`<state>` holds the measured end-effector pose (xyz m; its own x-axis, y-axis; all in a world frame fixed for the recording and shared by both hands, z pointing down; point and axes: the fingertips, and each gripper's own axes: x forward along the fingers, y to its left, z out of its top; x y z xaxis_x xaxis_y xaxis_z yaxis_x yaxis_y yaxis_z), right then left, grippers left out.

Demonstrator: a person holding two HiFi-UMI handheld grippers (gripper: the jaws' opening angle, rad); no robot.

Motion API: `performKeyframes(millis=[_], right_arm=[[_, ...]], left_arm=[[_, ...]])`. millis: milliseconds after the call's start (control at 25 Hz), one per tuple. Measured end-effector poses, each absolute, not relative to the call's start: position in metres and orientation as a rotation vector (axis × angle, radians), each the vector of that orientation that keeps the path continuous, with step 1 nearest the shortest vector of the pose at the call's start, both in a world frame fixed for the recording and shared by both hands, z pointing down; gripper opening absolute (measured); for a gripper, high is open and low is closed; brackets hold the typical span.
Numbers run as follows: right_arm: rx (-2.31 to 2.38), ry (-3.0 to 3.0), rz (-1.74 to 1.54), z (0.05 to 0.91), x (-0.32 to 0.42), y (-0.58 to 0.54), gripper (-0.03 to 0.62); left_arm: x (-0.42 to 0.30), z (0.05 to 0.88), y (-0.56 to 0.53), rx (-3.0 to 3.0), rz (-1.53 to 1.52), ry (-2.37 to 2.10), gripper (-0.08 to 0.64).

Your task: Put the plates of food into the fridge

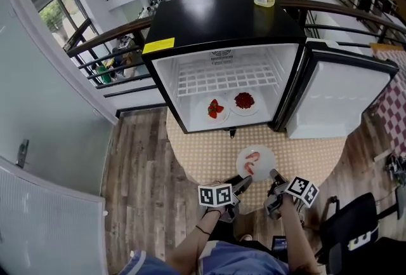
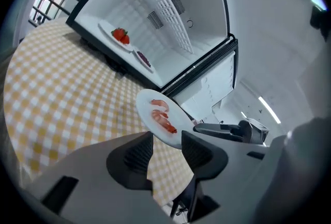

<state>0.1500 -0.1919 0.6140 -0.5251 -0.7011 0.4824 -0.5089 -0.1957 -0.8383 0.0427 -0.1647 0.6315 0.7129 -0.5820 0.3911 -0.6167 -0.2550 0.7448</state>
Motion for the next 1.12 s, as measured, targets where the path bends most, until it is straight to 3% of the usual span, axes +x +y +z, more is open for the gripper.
performKeyframes(millis=[560,1120], right_arm=[[-1.249,2.018,-1.587,0.495,0.076,-0.285,0.025],[-1.059,2.032,-1.466,0.41,0.031,-0.308,0.025]], left_arm=[[-0.037,0.503,-0.257,2.203,-0.079,-1.066,0.178],[-0.086,0.416,-0.277,2.313,-0.253,-1.062,0.178]])
